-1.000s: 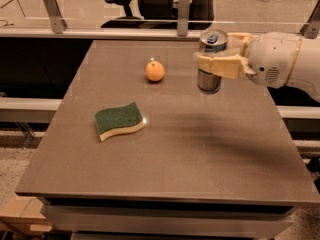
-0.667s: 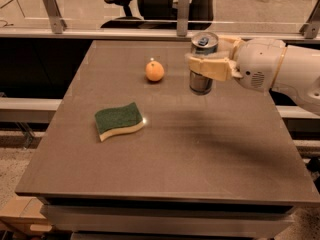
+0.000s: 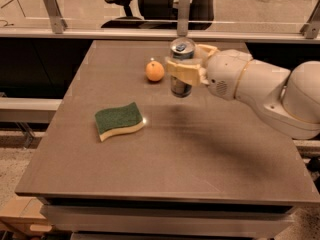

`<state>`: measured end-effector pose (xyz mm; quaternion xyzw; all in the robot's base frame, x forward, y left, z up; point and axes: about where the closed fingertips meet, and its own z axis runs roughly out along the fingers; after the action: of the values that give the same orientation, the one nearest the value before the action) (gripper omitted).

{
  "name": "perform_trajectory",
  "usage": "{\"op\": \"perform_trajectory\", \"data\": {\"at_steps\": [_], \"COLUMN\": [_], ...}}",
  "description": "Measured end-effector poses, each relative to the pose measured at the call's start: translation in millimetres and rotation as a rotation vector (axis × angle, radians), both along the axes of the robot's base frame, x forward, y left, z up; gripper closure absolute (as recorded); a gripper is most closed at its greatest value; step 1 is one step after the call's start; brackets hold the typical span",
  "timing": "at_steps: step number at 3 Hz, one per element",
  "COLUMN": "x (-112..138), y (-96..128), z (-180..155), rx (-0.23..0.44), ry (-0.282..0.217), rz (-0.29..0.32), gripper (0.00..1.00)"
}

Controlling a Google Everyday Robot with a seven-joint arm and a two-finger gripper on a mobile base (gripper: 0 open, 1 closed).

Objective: Move redbull can near sponge

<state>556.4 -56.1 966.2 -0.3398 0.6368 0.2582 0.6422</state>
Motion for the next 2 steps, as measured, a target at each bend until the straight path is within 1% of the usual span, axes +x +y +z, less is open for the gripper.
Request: {"op": "perform_trajectory", "data": {"at_steps": [1,2], "x": [6.6,-9.0], "y": [14.8,29.9], "z": [-15.9,-27.2], "rx": [0.018,0.022], "ry": [0.017,0.042], "rz": [-0.059,-0.087], "gripper": [1.00,1.00]}}
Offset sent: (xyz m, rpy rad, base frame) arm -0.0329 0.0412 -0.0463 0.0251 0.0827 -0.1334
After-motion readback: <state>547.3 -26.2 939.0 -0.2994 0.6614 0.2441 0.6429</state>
